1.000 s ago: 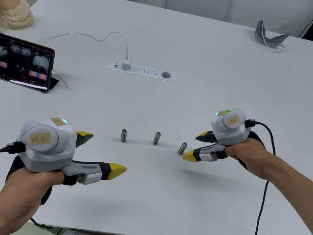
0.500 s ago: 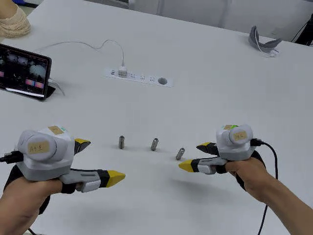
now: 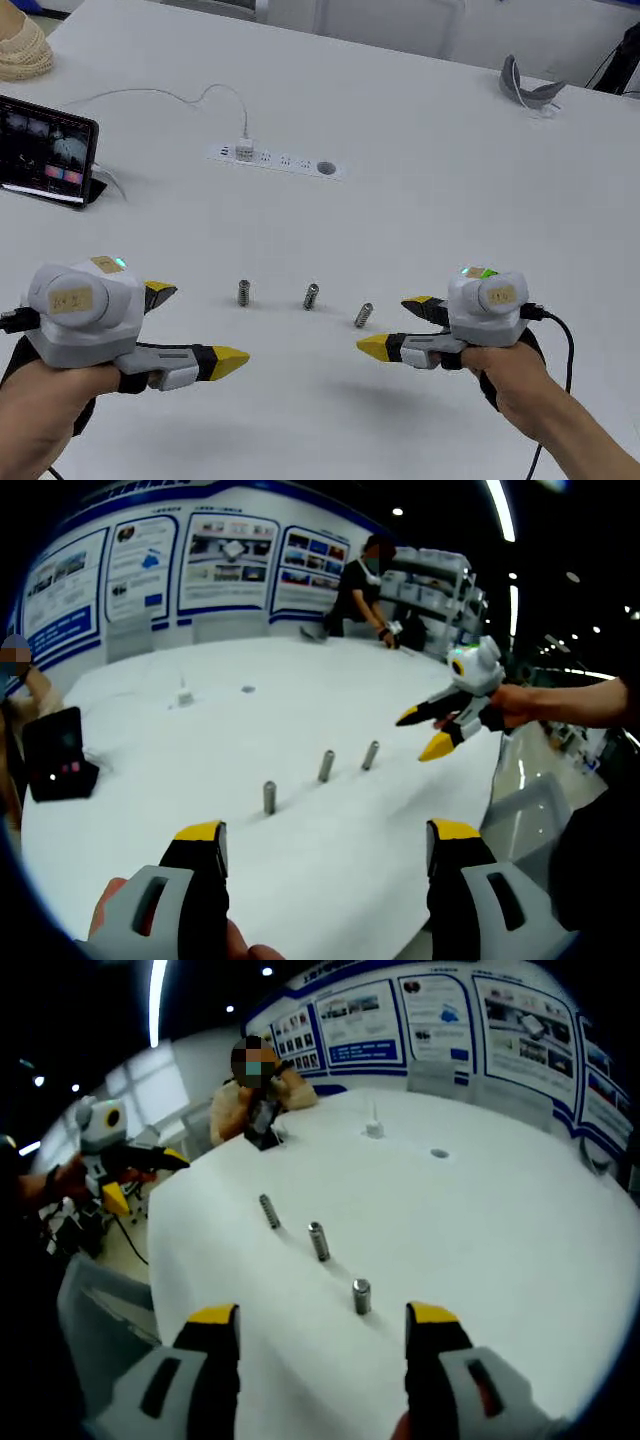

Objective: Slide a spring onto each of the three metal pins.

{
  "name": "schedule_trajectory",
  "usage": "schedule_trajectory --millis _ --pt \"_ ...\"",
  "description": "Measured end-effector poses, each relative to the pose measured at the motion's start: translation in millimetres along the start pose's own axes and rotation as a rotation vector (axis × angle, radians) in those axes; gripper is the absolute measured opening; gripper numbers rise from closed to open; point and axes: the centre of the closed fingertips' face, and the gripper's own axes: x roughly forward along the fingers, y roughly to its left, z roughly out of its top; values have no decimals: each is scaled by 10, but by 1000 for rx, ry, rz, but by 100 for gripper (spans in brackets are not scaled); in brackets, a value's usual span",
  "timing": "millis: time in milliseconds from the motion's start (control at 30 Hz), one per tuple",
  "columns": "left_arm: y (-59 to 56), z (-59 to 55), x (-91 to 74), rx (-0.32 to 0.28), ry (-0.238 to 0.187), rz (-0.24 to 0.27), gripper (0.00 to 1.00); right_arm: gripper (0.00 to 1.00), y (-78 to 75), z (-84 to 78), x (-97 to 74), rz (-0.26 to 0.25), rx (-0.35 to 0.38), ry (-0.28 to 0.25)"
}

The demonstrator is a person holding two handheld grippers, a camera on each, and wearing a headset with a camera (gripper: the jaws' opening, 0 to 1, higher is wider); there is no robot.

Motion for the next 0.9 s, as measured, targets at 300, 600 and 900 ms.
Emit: schedule_trajectory --millis 300,600,900 --pt "55 10 -37 -3 -7 7 82 73 169 -9 -65 -2 6 -14" --pt "80 -2 -51 -13 -11 10 82 75 275 11 -122 -13 48 -55" --pt "107 -20 -49 -13 -8 15 82 77 335 -107 -192 -23 72 -50"
